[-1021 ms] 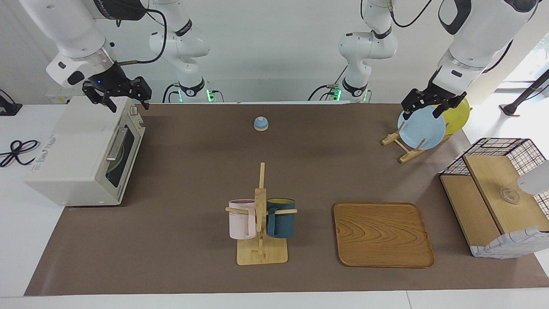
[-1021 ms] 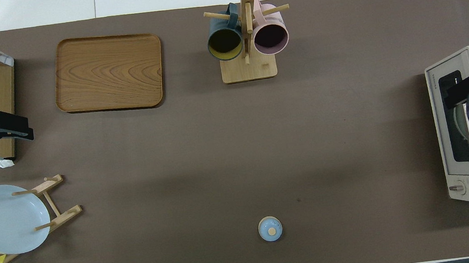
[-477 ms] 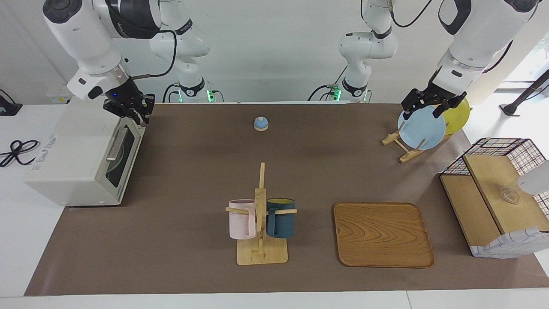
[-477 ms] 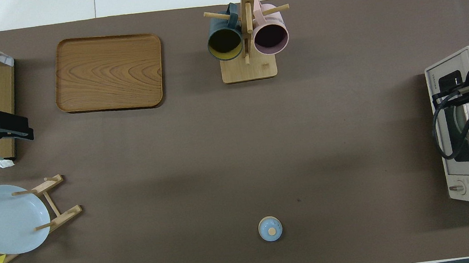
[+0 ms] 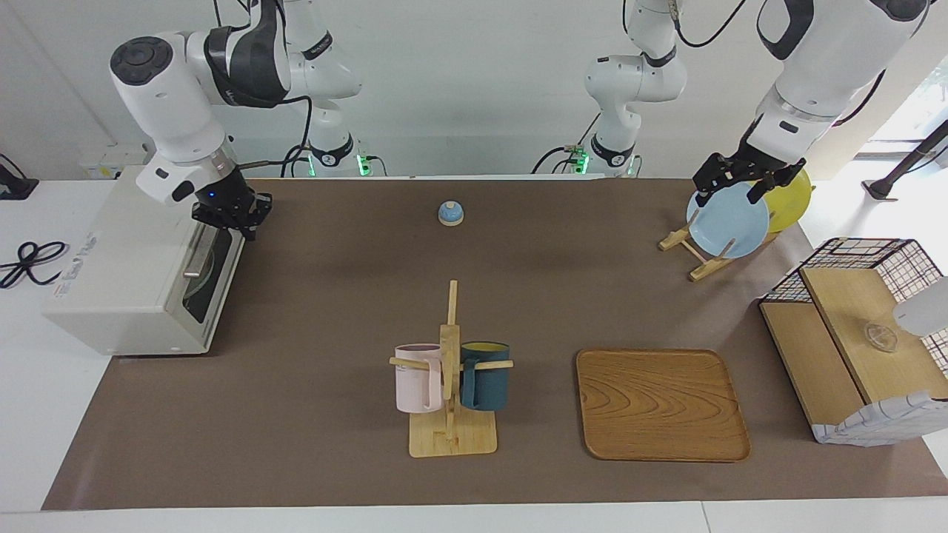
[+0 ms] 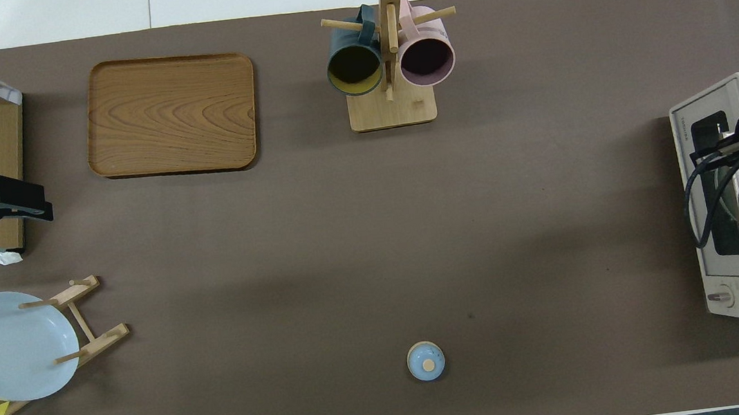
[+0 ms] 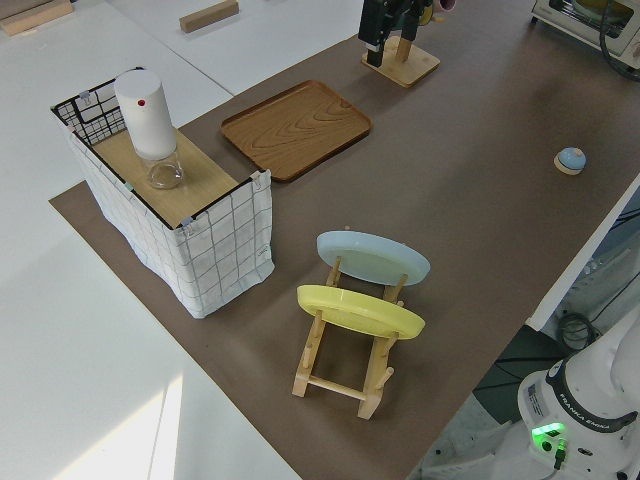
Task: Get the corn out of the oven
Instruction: 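Reach the right gripper into the toaster oven toward the plate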
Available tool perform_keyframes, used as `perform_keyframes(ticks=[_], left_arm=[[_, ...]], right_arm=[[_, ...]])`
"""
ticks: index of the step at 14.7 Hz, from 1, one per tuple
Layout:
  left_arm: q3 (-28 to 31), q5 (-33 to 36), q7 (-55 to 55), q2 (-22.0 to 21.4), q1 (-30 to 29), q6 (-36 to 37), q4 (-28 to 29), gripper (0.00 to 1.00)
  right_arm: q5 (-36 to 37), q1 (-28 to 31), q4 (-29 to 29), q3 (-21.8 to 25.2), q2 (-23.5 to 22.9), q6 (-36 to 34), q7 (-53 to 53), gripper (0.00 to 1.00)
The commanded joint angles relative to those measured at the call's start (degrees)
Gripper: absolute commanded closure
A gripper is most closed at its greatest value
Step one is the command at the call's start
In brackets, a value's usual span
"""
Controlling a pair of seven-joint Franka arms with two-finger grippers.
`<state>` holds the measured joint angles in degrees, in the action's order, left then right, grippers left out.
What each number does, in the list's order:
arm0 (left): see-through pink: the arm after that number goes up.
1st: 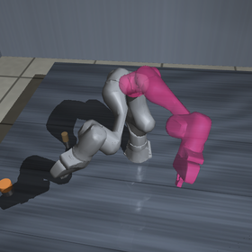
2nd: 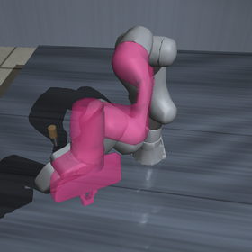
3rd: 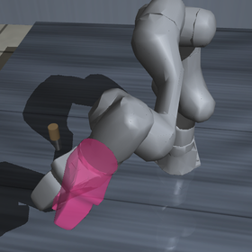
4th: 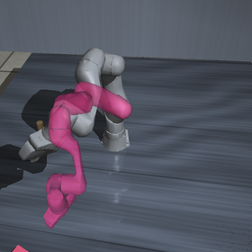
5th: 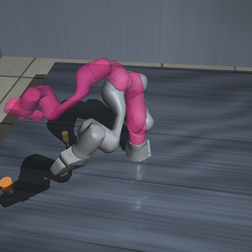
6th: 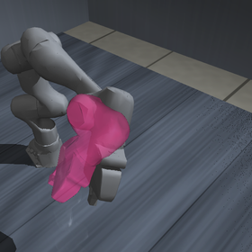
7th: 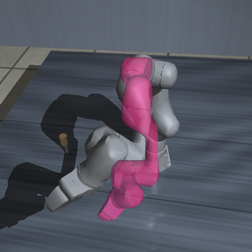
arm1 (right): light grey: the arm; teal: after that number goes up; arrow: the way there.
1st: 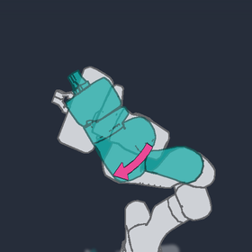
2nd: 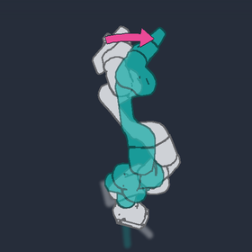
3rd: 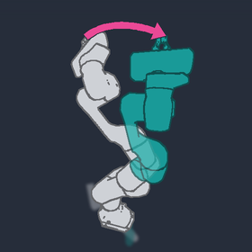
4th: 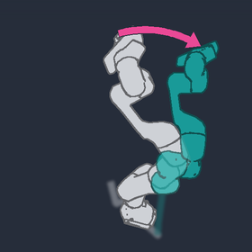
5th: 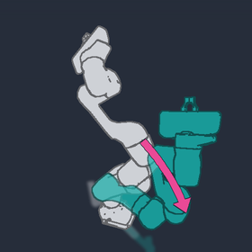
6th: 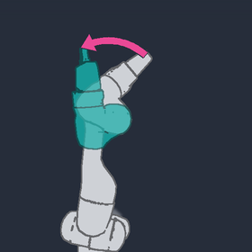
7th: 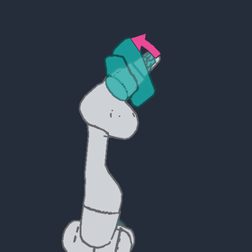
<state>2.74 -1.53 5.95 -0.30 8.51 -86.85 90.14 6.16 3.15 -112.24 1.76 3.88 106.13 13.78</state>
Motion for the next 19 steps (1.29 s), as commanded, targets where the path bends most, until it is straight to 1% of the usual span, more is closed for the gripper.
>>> perform_keyframes(ticks=[1, 3, 5, 7, 12, 16, 19], left_arm=[[-0.28, -0.58, -0.32, -0.50, -0.69, 0.72, 0.48, 0.00], [-0.28, -0.58, -0.32, -0.50, -0.69, 0.72, 0.48, 0.00], [-0.28, -0.58, -0.32, -0.50, -0.69, 0.72, 0.48, 0.00], [-0.28, -0.58, -0.41, -0.50, -0.69, 0.72, 0.48, 0.00], [-0.28, -0.58, -0.32, -0.50, -0.69, 0.72, 0.48, 0.00], [-0.28, -0.58, -0.41, -0.50, -0.69, 0.72, 0.48, 0.00], [-0.28, -0.58, -0.32, -0.50, -0.69, 0.72, 0.48, 0.00]], right_arm=[[1.49, 1.85, -1.75, -0.27, -0.10, 1.62, 1.51, 1.00], [1.75, 3.69, -3.59, -0.18, 0.25, 1.80, 4.40, 1.00], [2.97, 5.71, -4.82, -0.18, 0.08, 3.90, 7.65, 1.00], [3.51, 6.68, -5.79, -0.18, -0.01, 5.23, 8.72, 1.00], [3.60, 6.78, -7.11, -0.27, -0.10, 5.75, 8.63, 1.00], [3.42, 6.08, -9.83, -0.44, -0.36, 10.14, 8.19, 1.00], [2.81, 5.90, -10.36, -0.53, -2.29, 12.08, 7.14, 1.00]])
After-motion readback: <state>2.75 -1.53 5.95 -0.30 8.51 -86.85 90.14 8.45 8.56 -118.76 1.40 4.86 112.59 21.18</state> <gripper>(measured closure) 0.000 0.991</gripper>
